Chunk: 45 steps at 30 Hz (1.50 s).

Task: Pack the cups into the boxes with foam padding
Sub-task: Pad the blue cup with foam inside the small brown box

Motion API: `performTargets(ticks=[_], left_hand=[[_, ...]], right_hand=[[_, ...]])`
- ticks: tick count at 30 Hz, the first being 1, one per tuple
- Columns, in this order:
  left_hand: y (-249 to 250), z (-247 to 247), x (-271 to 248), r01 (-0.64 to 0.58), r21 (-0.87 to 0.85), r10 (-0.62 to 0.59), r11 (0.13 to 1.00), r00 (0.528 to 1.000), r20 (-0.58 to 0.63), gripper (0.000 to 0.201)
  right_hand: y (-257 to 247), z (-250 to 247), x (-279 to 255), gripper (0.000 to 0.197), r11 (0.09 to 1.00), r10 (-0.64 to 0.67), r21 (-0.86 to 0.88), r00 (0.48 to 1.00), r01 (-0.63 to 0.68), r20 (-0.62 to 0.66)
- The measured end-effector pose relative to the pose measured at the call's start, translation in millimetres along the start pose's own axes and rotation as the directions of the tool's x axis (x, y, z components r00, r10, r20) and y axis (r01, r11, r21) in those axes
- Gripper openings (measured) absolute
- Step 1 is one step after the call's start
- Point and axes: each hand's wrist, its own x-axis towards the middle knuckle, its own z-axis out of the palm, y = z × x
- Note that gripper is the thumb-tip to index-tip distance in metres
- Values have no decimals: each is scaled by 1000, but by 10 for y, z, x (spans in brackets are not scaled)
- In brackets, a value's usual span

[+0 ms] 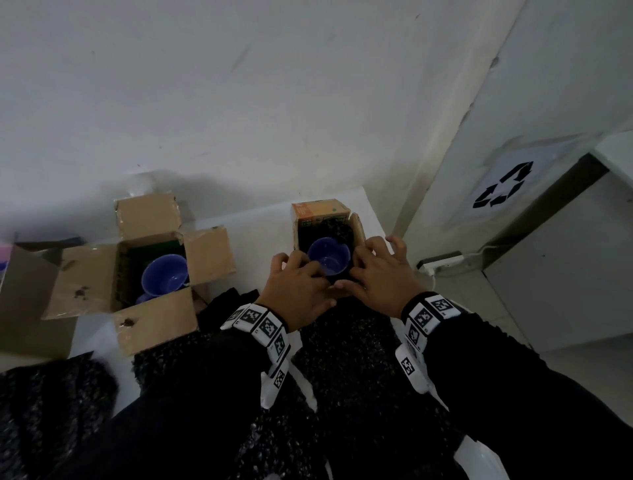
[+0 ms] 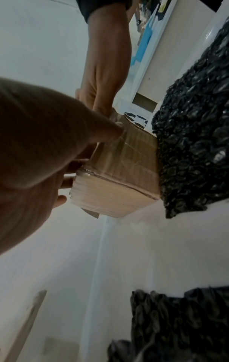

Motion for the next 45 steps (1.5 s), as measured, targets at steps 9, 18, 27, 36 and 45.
performTargets(ticks=[9,18,27,36,45], left_hand=[[-179,126,-22,-41,-36,42,999,998,45,38],[-197,160,-52,-39,-2,39,999,992,121,44],[-231,-14,122,62,-170,-68,983,997,-34,46],[-405,42,440,176,173,-195,969,976,100,64],[-364,22,386,229,154,-248,961,961,118,68]], right_hand=[[67,-67,492,23,982,6,190,1000,-5,-5],[142,56,697,25,986,140,-113,982,-126,127],[147,93,685,33,988,155,-36,967,-151,204],[113,149,558,30,984,179,-33,979,-177,98],[160,66,480,38,972,162,147,974,-185,159]])
